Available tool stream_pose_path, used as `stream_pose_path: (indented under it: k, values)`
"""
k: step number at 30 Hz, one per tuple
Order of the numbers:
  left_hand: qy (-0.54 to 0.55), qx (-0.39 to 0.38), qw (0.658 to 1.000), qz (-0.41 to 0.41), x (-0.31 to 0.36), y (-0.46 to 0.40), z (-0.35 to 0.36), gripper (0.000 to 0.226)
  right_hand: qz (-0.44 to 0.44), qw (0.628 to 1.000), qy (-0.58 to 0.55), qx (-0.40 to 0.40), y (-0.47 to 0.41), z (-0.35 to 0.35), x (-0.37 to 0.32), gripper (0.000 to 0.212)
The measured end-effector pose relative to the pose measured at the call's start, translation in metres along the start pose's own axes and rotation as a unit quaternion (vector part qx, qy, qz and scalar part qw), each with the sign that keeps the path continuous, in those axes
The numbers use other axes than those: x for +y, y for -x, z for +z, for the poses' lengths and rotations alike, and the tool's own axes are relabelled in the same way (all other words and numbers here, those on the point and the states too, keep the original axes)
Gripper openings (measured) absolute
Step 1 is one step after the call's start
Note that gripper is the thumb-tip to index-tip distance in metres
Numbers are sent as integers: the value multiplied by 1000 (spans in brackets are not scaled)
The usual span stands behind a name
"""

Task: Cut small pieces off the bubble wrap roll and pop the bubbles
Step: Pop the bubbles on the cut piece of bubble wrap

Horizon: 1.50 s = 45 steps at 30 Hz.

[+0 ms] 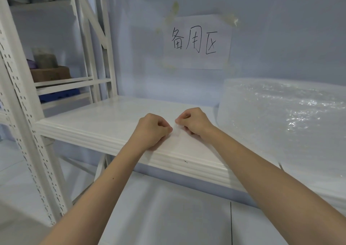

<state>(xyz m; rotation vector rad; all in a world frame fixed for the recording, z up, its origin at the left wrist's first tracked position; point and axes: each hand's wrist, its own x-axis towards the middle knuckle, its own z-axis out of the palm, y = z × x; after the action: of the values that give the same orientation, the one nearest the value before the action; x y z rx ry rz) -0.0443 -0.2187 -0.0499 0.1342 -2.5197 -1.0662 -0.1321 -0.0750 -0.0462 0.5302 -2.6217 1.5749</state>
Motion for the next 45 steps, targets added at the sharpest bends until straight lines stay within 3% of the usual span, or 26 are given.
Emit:
stream_pose_path:
  k: [6,15,21,25,29,33,45]
  values:
    - [76,109,991,8,-7,6,-1,14,-18,997,80,14,-7,5,2,17]
    - [100,137,985,5,-14,11,-4,19,9,995,93,41,-7,7,3,27]
    - [-3,74,997,22,-13,9,2,26,-9,991,119,62,-4,11,1,49]
    - [-62,38,997,26,-16,8,6,33,-70,986,127,77,0,6,5,24]
    - [-66,44,996,34,-18,8,5,33,-114,979,166,26,9,-1,8,15]
    - [-54,40,997,36,-17,7,7,31,-134,969,208,-17,16,-1,9,11]
    - [-66,22,996,63,-17,10,7,31,-163,957,238,-22,24,3,4,14]
